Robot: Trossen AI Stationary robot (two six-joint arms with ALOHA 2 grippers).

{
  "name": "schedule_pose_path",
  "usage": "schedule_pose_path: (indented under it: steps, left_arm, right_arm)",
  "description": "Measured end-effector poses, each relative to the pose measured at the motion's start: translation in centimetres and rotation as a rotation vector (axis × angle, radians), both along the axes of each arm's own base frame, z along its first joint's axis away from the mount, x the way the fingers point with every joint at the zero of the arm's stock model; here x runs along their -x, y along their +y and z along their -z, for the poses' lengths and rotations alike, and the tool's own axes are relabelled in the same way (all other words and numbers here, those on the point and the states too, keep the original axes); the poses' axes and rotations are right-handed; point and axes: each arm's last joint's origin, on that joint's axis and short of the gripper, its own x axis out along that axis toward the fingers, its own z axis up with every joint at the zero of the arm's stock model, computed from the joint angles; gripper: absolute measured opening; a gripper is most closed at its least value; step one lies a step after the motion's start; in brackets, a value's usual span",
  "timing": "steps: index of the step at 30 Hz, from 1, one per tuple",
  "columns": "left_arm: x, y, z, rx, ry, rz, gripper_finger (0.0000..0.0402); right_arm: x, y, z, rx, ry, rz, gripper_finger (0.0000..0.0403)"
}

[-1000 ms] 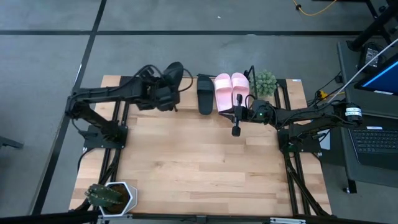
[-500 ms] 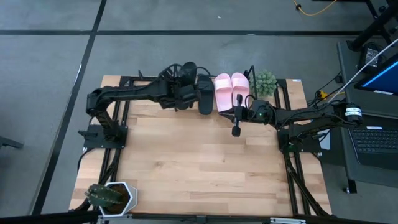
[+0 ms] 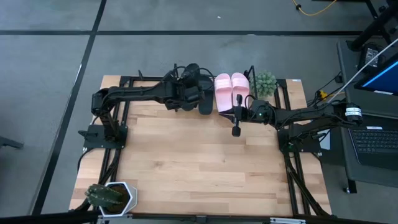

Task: Pick and place slides into the shelf
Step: Put the black slipper on the shelf

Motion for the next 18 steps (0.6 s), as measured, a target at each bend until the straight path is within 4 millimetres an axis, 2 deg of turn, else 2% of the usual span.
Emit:
schedule_pose_path:
  steps: [18]
  left_arm:
    - [-1.4,2.9,4.4,0.020,0.056,-0.122,0.0000]
  right_arm:
    - [0.0,0.0,0.0,-0.006,0.002,0.001,0.0028]
